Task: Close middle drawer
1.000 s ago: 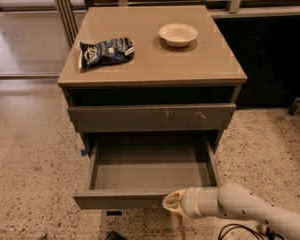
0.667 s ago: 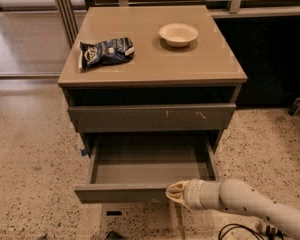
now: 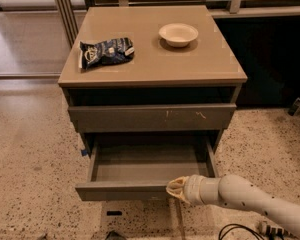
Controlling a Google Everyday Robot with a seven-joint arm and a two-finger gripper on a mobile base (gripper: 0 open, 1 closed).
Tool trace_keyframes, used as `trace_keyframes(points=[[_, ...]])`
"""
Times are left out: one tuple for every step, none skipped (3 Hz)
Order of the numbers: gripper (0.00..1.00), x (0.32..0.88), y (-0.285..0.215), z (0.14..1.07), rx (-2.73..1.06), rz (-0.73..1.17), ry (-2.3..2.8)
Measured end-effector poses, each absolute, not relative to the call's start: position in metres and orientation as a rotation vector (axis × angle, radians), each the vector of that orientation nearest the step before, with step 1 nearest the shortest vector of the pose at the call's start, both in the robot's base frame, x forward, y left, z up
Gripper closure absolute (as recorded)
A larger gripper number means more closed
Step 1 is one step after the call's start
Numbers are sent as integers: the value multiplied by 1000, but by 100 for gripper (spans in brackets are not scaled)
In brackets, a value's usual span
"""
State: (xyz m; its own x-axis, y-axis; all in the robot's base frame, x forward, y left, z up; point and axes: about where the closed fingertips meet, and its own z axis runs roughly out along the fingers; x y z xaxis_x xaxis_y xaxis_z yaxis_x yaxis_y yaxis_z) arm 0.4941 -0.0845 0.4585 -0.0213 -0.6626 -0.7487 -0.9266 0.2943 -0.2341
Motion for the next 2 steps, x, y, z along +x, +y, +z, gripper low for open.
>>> trace_keyframes(points=[[100, 515, -91, 462, -1418, 376, 1772], [100, 515, -91, 462, -1418, 376, 1772]])
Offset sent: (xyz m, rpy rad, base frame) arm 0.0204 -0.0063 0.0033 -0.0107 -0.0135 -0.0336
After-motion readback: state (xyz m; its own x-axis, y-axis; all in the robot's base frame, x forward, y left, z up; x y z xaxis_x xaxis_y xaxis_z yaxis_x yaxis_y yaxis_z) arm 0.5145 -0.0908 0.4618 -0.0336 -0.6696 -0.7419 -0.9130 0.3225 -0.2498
